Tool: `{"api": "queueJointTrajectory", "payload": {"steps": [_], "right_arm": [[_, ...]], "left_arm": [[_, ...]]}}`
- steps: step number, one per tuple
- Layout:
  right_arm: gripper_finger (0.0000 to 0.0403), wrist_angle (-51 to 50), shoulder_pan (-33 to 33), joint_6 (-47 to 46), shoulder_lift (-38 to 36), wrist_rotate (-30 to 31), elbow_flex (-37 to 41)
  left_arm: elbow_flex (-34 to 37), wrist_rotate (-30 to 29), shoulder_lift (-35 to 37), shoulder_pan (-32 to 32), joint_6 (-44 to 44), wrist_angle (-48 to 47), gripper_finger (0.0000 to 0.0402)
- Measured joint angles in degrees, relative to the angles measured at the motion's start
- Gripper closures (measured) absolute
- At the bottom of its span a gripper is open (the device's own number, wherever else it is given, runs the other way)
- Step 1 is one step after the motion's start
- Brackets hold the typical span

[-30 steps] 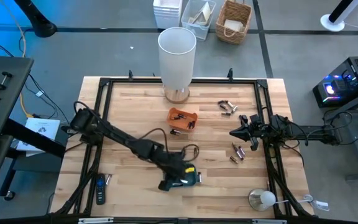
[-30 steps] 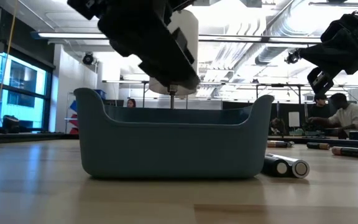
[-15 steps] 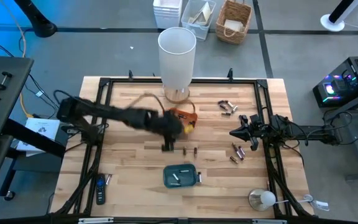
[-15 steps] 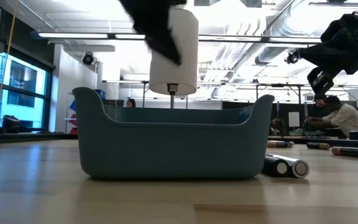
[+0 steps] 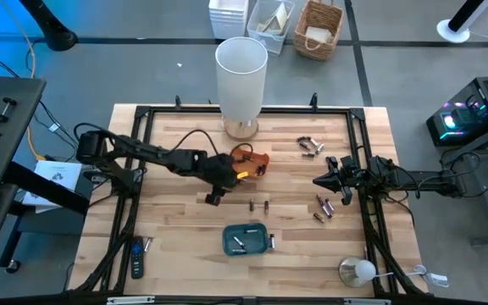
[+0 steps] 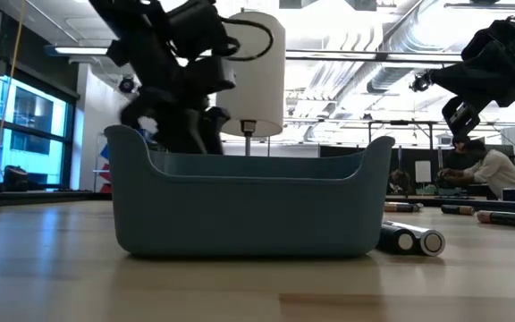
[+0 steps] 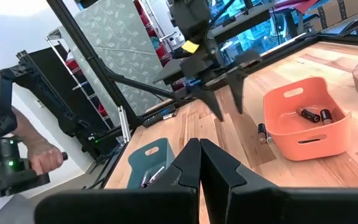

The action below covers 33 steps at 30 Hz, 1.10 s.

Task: Sort batteries
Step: Put the black battery into the orange bin

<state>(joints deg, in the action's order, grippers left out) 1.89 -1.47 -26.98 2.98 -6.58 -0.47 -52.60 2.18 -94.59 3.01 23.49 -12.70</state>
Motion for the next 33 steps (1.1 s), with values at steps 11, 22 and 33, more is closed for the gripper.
{"api": "queueJointTrajectory", "payload": {"steps": [11,22,33], "right_arm": [[0.0403,0.0,0.0,0.0,0.0,0.0,0.0],[0.0403,0.0,0.0,0.0,0.0,0.0,0.0],[0.0403,0.0,0.0,0.0,0.0,0.0,0.0]], "left_arm": [[0.2,2.0,-5.5,2.9,2.6,1.0,0.0218],[0.1,-1.3,-7.8,2.8,0.2,6.6,0.0218],[0.1,2.5,-7.8,1.0,-3.0,2.5,0.0225]]}}
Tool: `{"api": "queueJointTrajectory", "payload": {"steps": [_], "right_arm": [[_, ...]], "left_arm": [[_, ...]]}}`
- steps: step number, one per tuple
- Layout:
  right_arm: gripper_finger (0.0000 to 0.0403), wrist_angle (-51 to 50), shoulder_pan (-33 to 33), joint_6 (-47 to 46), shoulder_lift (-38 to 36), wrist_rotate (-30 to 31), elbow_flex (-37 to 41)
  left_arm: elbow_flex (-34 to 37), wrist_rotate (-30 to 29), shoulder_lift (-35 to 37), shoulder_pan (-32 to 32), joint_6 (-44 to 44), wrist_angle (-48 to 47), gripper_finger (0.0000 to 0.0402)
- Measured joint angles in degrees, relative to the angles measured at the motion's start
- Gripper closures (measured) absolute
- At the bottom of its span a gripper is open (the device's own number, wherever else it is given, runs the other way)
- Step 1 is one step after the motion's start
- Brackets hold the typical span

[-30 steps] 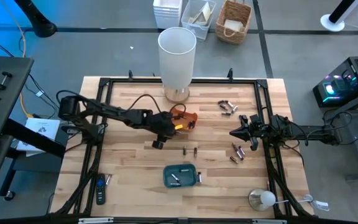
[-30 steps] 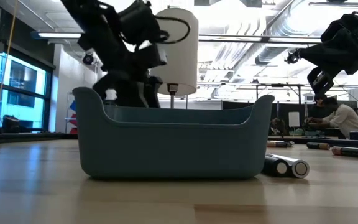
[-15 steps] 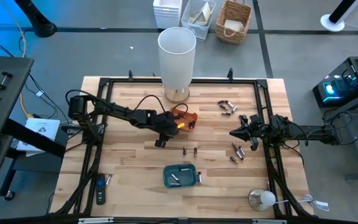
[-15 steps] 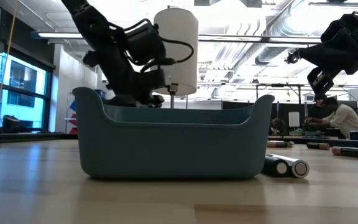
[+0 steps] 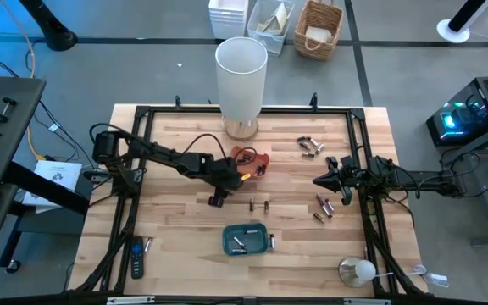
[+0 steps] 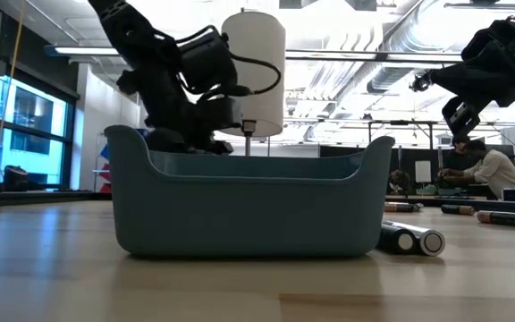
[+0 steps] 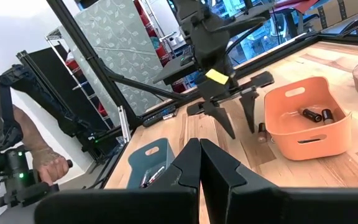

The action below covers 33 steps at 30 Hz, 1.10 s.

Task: Sort batteries
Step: Put the black battery into the orange bin

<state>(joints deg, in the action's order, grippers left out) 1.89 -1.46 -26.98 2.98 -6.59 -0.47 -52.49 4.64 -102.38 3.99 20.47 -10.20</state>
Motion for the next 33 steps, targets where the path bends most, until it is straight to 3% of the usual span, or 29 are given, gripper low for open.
{"api": "queueJointTrajectory", "payload": {"steps": [9,18,22,24,27,33], "right_arm": [[0.0403,0.0,0.0,0.0,0.0,0.0,0.0],[0.0403,0.0,0.0,0.0,0.0,0.0,0.0],[0.0403,0.0,0.0,0.0,0.0,0.0,0.0],[0.0403,0.0,0.0,0.0,0.0,0.0,0.0],[0.0403,0.0,0.0,0.0,0.0,0.0,0.0],[0.0403,0.0,0.0,0.0,0.0,0.0,0.0]], "left_arm": [[0.0,-3.7,2.5,-1.5,-2.6,4.1,0.0260],[-0.2,-3.6,-3.2,-1.3,0.6,4.7,0.0265],[-0.3,-2.8,-4.7,-1.4,-2.3,3.6,0.0271],[-0.3,-1.2,-4.8,-1.3,-4.7,2.4,0.0292],[-0.3,1.3,-3.7,-1.3,-9.7,0.8,0.0364],[-3.0,5.9,4.0,-0.6,-11.6,0.1,0.0367]]}}
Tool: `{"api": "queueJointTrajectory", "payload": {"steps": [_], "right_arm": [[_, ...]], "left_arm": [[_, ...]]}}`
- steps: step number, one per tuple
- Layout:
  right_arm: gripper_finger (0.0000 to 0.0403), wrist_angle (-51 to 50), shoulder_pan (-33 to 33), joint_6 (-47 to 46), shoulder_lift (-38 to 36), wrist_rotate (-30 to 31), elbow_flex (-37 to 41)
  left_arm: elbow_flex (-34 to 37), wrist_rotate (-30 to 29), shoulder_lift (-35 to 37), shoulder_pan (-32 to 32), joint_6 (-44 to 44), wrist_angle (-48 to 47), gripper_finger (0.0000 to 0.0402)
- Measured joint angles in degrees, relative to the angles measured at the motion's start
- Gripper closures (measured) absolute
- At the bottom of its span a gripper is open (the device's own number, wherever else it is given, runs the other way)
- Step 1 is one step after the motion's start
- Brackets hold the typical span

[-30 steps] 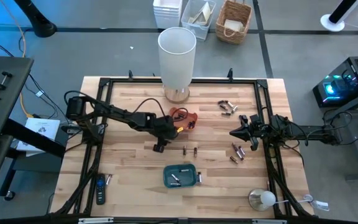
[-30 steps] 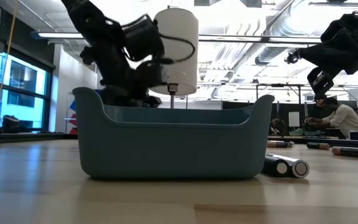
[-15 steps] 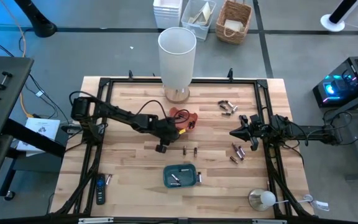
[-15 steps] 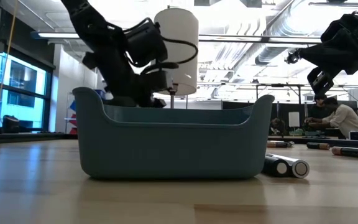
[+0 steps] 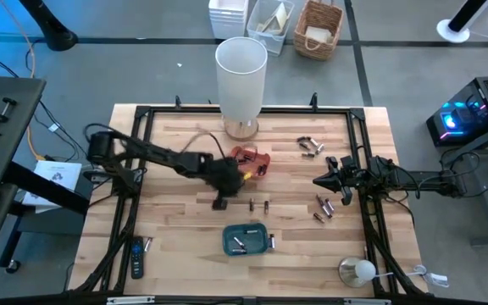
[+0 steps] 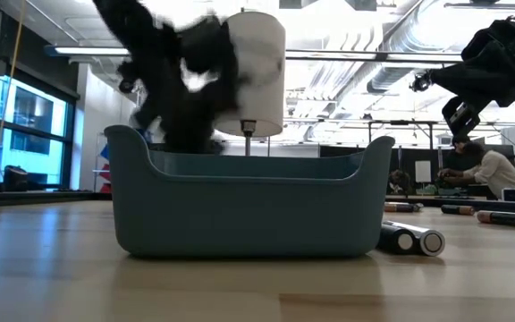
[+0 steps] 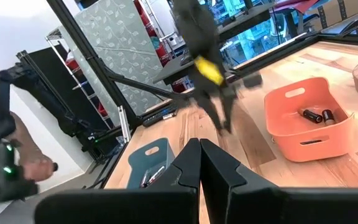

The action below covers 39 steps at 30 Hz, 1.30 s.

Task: Sort batteries
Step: Put the black battery into the orange bin

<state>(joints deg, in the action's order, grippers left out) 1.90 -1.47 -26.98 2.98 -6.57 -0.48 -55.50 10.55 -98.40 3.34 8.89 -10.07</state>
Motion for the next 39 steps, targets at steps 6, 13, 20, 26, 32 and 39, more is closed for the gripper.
{"api": "queueJointTrajectory", "payload": {"steps": [6,13,20,26,32,39], "right_arm": [[0.0403,0.0,0.0,0.0,0.0,0.0,0.0],[0.0403,0.0,0.0,0.0,0.0,0.0,0.0],[0.0403,0.0,0.0,0.0,0.7,0.0,0.0],[0.0403,0.0,0.0,0.0,0.8,0.0,0.0],[0.0403,0.0,0.0,0.0,0.8,0.0,0.0],[0.0403,0.0,0.0,0.0,0.8,0.0,0.0]], "left_arm": [[-3.7,-4.7,4.5,6.2,5.1,11.5,0.0367],[-3.7,-2.8,-0.5,13.7,0.3,11.2,0.0358],[-3.7,-0.5,-1.1,11.9,-2.7,12.9,0.0256],[-7.4,1.3,1.8,9.7,1.1,5.8,0.0208],[-5.4,3.2,1.2,1.5,18.2,-4.2,0.0206],[-3.0,-6.9,-2.5,-0.7,13.9,-1.0,0.0206]]}}
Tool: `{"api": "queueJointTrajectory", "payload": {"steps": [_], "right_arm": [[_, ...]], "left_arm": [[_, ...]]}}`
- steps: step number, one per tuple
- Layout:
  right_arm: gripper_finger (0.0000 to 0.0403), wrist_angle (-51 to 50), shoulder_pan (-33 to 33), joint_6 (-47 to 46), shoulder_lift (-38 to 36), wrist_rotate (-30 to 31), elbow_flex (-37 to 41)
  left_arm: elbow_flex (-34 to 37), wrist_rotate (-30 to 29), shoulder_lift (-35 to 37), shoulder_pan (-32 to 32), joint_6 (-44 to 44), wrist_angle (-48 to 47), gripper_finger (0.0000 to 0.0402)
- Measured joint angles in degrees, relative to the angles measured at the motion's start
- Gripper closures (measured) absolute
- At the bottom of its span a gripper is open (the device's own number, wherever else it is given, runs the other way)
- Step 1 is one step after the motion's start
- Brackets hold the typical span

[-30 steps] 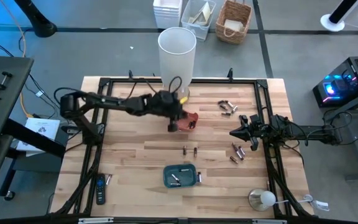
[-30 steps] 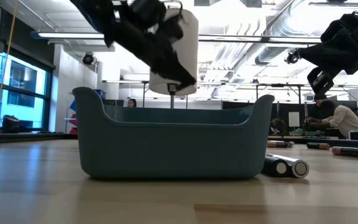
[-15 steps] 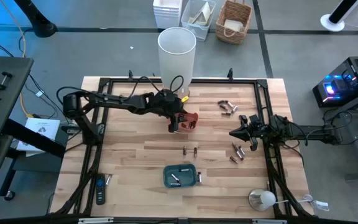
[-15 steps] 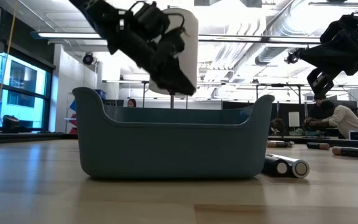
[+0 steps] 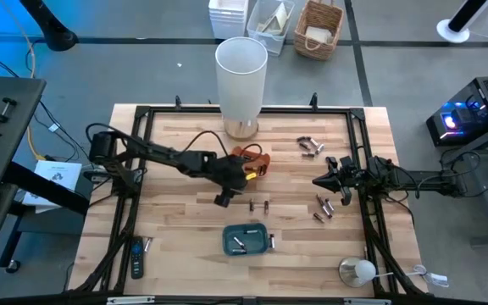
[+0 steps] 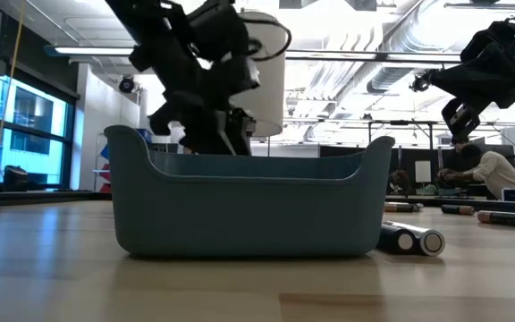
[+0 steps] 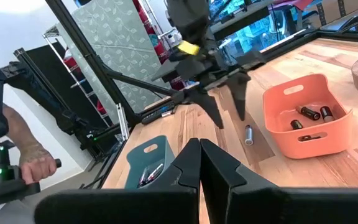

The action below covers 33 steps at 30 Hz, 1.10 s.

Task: Sort batteries
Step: Put the black battery into the orange bin

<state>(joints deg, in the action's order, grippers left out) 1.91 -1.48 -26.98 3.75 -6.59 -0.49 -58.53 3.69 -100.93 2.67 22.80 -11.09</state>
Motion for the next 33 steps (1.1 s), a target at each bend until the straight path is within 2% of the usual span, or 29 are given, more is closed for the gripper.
{"api": "queueJointTrajectory", "payload": {"steps": [3,8,11,18,27,30,33], "right_arm": [[0.0403,0.0,0.0,0.0,0.0,0.0,0.0],[0.0403,0.0,0.0,0.0,0.0,0.0,0.0],[0.0403,0.0,0.0,0.0,0.1,0.0,0.0],[0.0403,0.0,0.0,0.0,0.0,0.0,0.0],[0.0403,0.0,0.0,0.0,0.1,0.0,0.0],[0.0403,0.0,0.0,0.0,0.0,0.0,0.0],[0.0403,0.0,0.0,0.0,0.0,0.0,0.0]], "left_arm": [[0.1,1.0,-0.5,0.1,0.1,2.4,0.0207],[-0.8,5.9,-1.3,-2.6,9.9,8.1,0.0208],[-2.1,7.9,-3.8,-3.6,14.2,7.3,0.0208],[-7.0,7.7,-10.8,-6.9,22.4,4.5,0.0209],[-14.1,4.9,-17.6,-6.2,23.0,-0.9,0.0210],[-14.2,5.5,-18.0,-5.8,24.1,-4.1,0.0229],[-13.5,5.7,-17.9,-5.5,24.6,-5.4,0.0278]]}}
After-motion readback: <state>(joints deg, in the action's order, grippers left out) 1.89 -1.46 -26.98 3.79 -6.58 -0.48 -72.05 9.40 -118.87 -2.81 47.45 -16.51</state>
